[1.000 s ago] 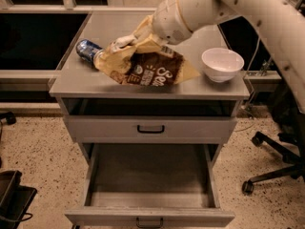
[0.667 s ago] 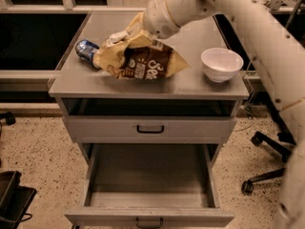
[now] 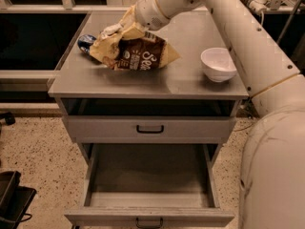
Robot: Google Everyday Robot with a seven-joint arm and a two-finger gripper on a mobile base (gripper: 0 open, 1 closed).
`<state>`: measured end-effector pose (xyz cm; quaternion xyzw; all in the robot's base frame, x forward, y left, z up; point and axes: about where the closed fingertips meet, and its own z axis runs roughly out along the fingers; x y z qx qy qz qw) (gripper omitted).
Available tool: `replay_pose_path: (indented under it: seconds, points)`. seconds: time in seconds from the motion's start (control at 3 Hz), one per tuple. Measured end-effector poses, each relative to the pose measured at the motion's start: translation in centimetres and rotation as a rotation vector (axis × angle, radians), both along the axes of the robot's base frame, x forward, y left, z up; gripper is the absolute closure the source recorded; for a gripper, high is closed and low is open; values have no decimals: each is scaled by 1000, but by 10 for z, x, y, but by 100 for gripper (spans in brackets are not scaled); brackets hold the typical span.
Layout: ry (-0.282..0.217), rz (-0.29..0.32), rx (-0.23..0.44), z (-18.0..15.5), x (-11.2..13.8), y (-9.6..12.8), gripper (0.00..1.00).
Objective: Pick brown chip bag from middle drawer and place on counter
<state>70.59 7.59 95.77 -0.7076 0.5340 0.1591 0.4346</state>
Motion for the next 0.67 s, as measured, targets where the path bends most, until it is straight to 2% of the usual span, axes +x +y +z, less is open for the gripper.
replay_pose_path:
  seconds: [0.67]
  points:
    - [0, 0, 0, 0, 0, 0, 35]
